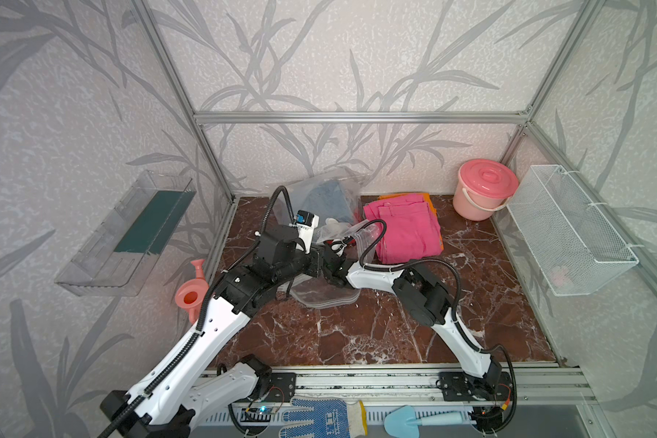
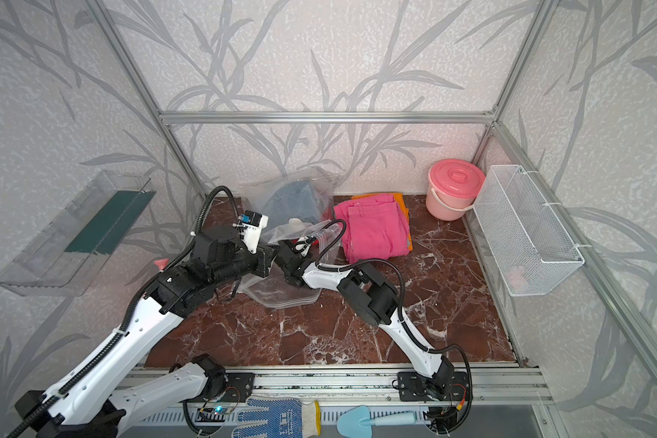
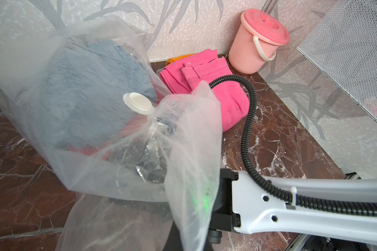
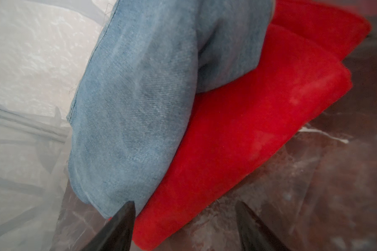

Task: Take the trousers out of the vacuum bag
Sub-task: Move the trousers from the vacuum bag.

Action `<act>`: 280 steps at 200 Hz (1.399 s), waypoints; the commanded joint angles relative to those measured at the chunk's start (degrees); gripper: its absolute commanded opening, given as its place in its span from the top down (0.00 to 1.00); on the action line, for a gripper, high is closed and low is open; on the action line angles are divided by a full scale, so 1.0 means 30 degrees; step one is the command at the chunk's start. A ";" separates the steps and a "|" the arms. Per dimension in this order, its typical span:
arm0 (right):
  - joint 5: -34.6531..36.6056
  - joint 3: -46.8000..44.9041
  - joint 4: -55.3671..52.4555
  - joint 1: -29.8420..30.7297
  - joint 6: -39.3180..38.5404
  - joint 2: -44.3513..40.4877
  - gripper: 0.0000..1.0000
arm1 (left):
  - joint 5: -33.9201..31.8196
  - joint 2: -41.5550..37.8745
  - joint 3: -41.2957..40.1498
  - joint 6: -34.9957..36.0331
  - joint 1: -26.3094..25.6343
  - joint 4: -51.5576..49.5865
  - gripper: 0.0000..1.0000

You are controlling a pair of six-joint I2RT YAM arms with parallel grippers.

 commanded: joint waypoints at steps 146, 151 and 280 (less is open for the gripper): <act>-0.2533 0.2152 -0.0495 -0.1793 0.1203 0.2219 0.83 | -0.0852 0.0252 0.0162 0.0082 -0.0051 0.0662 1.00; -0.2569 0.2028 -0.0309 -0.1792 0.1100 0.2109 0.86 | -0.0848 0.0259 0.0133 0.0058 -0.0048 0.0673 1.00; -0.2601 -0.3307 0.3999 -0.0536 -0.1319 -0.2846 0.98 | -0.3015 0.1517 -0.0373 -0.1147 0.0010 0.0599 1.00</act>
